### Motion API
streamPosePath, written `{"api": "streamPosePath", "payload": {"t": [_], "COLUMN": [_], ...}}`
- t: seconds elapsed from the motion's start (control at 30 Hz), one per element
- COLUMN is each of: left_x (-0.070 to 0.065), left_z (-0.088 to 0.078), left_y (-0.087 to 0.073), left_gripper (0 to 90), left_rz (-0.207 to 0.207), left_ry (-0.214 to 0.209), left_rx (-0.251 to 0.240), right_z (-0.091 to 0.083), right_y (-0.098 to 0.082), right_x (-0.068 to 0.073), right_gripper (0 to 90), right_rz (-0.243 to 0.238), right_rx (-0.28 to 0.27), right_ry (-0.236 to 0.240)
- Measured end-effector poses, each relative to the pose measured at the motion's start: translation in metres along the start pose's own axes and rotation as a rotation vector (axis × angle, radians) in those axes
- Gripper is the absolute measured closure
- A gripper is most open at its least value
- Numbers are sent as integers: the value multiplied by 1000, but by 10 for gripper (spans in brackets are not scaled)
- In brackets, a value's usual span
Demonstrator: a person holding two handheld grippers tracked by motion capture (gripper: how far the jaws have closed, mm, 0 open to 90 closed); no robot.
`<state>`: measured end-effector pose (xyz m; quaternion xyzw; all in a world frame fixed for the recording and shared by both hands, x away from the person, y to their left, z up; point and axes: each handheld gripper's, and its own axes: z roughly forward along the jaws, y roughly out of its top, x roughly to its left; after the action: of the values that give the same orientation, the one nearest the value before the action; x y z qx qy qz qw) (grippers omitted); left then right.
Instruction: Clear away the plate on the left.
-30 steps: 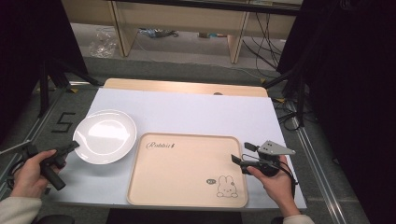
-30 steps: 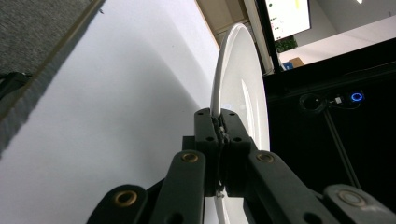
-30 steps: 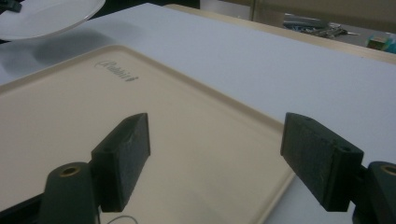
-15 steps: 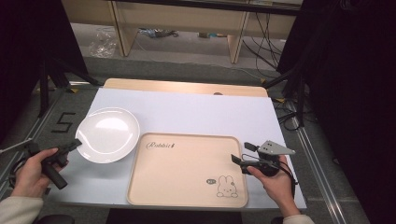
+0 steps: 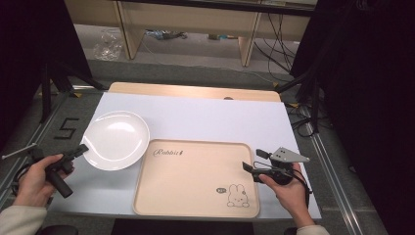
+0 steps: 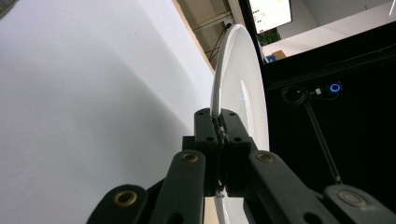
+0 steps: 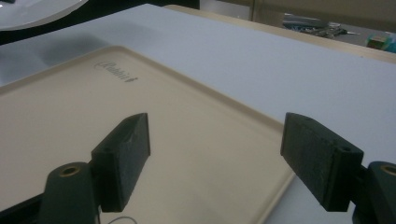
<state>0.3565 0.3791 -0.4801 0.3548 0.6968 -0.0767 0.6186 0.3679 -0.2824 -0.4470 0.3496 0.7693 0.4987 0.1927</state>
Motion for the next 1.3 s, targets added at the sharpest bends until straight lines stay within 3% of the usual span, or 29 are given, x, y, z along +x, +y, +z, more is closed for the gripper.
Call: {"api": "streamPosePath", "payload": {"t": [0.07,0.37,1.3], "left_x": [-1,-6,-17], "left_z": [1,4,15], "left_y": [-1,-3,-9], "left_gripper": [870,869,869], "left_rz": [-13,7,7], "left_ry": [-3,-10,-37], "left_rx": [2,15,43], "right_z": [0,0,0], "right_y": [0,0,0], "right_x": [0,0,-1], "right_gripper": [249,249,249], "right_rz": [-1,0,-12], "right_rx": [0,0,-6], "right_ry": [0,0,-5]}}
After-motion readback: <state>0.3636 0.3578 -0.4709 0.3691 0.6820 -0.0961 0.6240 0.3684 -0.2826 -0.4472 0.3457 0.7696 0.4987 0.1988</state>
